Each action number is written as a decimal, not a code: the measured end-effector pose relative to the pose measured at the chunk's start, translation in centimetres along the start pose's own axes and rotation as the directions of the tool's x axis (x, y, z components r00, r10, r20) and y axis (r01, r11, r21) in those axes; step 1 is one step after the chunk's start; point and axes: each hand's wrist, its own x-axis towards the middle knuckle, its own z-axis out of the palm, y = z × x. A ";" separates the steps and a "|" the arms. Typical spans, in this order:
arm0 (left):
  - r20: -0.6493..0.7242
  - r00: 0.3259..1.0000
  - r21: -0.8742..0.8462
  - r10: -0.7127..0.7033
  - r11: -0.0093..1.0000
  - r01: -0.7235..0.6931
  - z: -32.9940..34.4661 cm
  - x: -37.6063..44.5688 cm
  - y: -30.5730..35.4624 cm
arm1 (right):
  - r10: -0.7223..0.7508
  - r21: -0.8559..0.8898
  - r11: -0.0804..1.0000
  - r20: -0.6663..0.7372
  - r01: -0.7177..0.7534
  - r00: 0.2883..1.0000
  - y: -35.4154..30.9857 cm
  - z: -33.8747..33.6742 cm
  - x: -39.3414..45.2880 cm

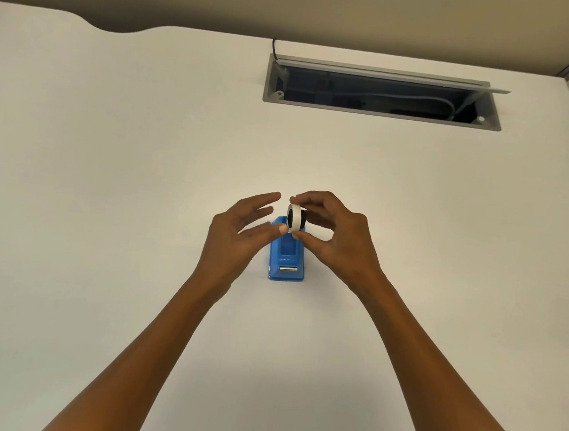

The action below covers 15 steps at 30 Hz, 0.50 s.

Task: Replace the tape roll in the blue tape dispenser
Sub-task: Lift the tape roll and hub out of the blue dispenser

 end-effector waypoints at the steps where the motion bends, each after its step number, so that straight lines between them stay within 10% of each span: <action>1: 0.027 0.999 -0.022 -0.018 1.000 0.019 0.2 0.0 0.2 | -0.005 0.012 1.000 -0.002 0.005 1.000 -0.2 -0.1 0.0; 15: 0.153 0.988 -0.167 0.011 0.986 0.015 1.0 -0.3 2.7 | 0.067 0.454 0.889 0.010 -0.065 0.998 -1.3 -2.7 -0.7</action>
